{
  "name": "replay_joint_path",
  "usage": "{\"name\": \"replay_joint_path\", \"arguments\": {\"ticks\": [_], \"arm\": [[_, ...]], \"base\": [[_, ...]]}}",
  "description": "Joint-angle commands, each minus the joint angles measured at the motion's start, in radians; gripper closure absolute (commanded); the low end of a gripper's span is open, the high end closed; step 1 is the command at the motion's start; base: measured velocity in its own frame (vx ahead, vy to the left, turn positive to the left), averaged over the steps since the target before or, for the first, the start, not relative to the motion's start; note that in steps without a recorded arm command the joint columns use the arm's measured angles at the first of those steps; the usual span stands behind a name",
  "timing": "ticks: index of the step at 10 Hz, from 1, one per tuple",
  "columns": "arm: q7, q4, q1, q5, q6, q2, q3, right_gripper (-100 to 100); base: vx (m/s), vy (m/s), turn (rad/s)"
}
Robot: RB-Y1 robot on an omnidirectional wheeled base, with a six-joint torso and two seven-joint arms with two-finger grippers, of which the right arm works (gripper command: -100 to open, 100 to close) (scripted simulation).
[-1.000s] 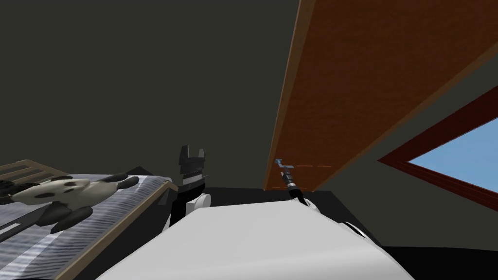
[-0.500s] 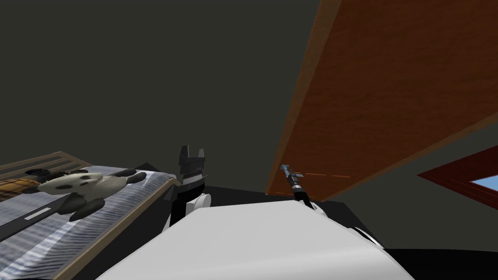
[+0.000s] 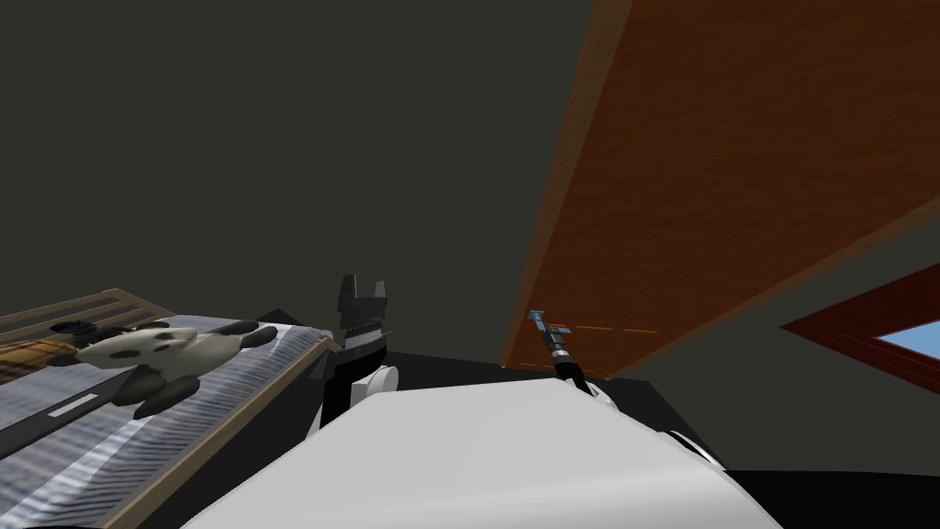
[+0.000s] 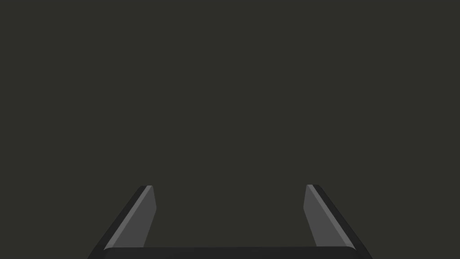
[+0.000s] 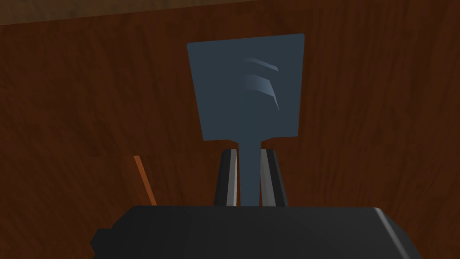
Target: Pull the door open
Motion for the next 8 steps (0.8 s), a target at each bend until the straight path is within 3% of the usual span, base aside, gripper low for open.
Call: {"name": "replay_joint_path", "arguments": {"ticks": [1, 8], "arm": [[0.0, -0.002, -0.001, 0.001, -0.002, 0.001, 0.001, 100], [-0.08, -0.013, 0.059, 0.032, -0.078, -0.059, 0.066, 100]], "base": [[0.0, 0.0, 0.0], [-0.184, -0.046, 0.109]]}}
